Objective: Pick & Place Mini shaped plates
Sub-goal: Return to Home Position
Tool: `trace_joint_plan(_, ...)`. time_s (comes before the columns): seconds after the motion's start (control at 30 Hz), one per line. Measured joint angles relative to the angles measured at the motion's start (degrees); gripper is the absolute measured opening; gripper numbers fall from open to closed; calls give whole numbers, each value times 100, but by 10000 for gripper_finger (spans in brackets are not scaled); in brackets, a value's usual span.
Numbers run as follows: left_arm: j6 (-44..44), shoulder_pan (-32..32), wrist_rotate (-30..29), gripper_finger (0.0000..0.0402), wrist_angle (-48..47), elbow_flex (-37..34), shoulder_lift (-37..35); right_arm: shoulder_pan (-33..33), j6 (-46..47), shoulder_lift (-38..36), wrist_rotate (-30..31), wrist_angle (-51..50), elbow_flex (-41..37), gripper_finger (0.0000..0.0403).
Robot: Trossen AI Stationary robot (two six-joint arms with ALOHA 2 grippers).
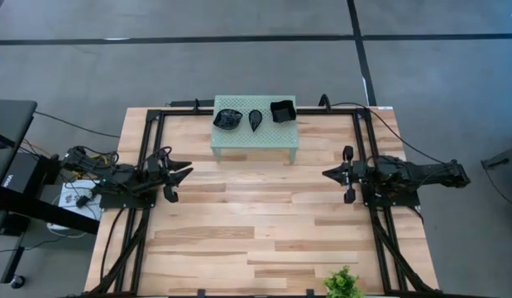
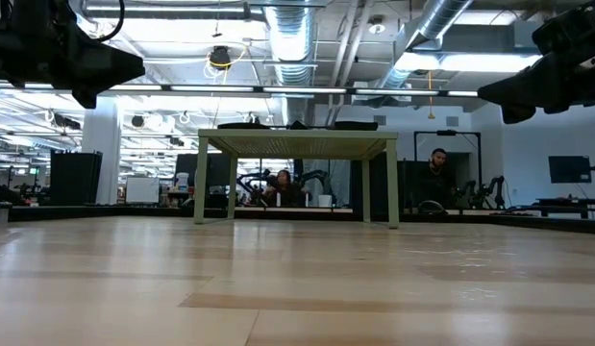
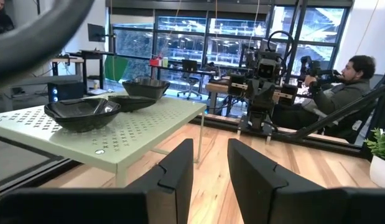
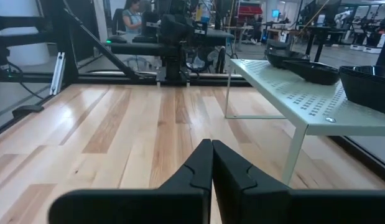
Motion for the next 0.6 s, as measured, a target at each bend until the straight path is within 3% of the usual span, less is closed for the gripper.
trace_joint_plan(0.6,-2,0,2,101,44,0,0,0,3,0,-1,-21,4,1)
